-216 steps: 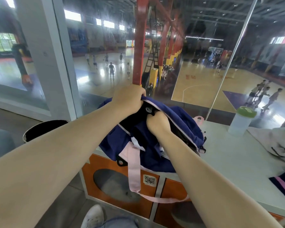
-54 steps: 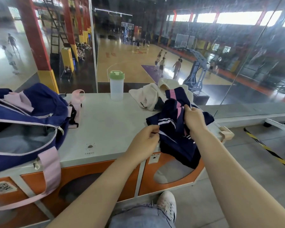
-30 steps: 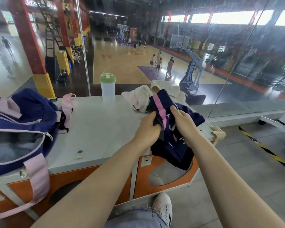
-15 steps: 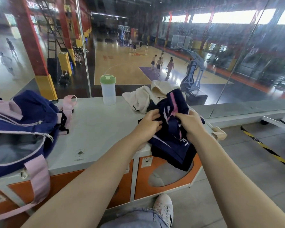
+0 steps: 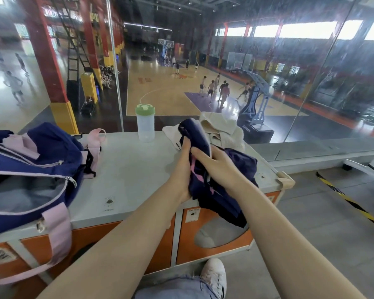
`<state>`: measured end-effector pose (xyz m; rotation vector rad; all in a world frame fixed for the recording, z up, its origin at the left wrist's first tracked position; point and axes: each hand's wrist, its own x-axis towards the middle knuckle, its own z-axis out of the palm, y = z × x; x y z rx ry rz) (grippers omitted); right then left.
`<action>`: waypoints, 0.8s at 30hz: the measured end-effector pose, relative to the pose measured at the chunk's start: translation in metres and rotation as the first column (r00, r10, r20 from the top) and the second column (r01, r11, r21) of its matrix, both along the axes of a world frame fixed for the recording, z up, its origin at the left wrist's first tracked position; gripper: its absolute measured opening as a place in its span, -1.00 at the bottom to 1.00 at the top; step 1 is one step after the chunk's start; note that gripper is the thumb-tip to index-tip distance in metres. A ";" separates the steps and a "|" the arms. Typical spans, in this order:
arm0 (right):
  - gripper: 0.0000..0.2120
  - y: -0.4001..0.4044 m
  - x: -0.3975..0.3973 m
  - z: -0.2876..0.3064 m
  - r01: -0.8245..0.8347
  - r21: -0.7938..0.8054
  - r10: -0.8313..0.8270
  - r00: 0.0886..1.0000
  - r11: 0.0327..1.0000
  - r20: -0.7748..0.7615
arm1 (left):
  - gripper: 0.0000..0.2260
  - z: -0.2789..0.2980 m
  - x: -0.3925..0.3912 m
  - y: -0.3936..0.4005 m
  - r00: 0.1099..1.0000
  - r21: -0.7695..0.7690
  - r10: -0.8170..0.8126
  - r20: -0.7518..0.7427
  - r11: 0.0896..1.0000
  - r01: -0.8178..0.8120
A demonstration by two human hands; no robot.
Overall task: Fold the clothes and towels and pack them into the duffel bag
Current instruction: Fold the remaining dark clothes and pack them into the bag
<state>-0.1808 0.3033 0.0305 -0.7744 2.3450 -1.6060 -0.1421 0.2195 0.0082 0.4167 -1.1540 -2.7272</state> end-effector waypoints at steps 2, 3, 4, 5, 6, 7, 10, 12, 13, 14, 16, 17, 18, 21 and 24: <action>-0.79 -0.010 0.009 0.002 0.017 -0.157 0.011 0.985 0.988 0.172 | -0.58 0.001 0.007 -0.002 0.996 0.011 0.086 -0.010 0.996 -0.086; -0.75 -0.016 0.011 0.002 0.033 -0.187 0.011 0.973 0.982 0.229 | -0.63 -0.002 0.009 -0.010 0.994 -0.024 0.102 -0.025 0.994 -0.103; -0.71 -0.023 0.013 0.000 0.017 -0.175 0.028 0.968 0.984 0.251 | -0.66 0.001 0.018 -0.018 0.995 -0.063 0.100 -0.028 0.993 -0.102; -0.67 -0.032 0.017 0.000 0.006 -0.165 0.037 0.966 0.986 0.256 | -0.66 0.002 0.028 -0.029 0.995 -0.107 0.097 -0.034 0.989 -0.100; -0.66 -0.040 0.021 -0.002 -0.013 -0.123 0.039 0.977 0.992 0.212 | -0.64 0.006 0.038 -0.039 0.995 -0.146 0.093 -0.019 0.985 -0.095; -0.67 -0.047 0.024 -0.004 -0.050 -0.085 0.061 0.988 0.995 0.143 | -0.60 0.006 0.047 -0.050 0.996 -0.199 0.090 -0.008 0.976 -0.089; -0.73 -0.069 0.039 -0.004 -0.190 0.078 0.195 0.978 0.979 -0.068 | -0.60 0.013 0.076 -0.066 0.979 -0.124 0.180 -0.095 0.974 -0.191; -0.81 -0.085 0.052 0.000 -0.249 0.123 0.263 0.957 0.961 -0.121 | -0.56 0.008 0.090 -0.080 0.952 -0.017 0.272 -0.140 0.961 -0.277; -0.85 -0.093 0.058 0.001 -0.259 0.100 0.270 0.955 0.961 -0.120 | -0.55 0.003 0.097 -0.089 0.947 -0.002 0.279 -0.159 0.959 -0.283; -0.88 -0.101 0.066 0.001 -0.262 0.060 0.267 0.957 0.963 -0.116 | -0.57 0.004 0.106 -0.096 0.941 0.027 0.292 -0.168 0.956 -0.292; -0.83 -0.117 0.082 -0.001 -0.239 -0.011 0.236 0.966 0.971 -0.106 | -0.61 -0.001 0.121 -0.111 0.922 0.051 0.355 -0.154 0.935 -0.351; -0.81 -0.124 0.091 -0.001 -0.241 -0.029 0.238 0.966 0.970 -0.099 | -0.61 -0.005 0.127 -0.120 0.906 0.044 0.406 -0.125 0.914 -0.403; -0.81 -0.131 0.100 0.000 -0.261 -0.043 0.257 0.963 0.964 -0.077 | -0.58 -0.006 0.133 -0.125 0.892 0.029 0.443 -0.093 0.896 -0.442; -0.76 -0.148 0.123 0.004 -0.312 -0.123 0.323 0.942 0.942 0.090 | -0.32 -0.008 0.149 -0.140 0.873 -0.073 0.481 -0.078 0.871 -0.486; -0.66 -0.164 0.136 0.007 -0.352 -0.306 0.437 0.854 0.884 0.282 | -0.42 -0.004 0.164 -0.151 0.873 -0.288 0.478 -0.099 0.826 -0.485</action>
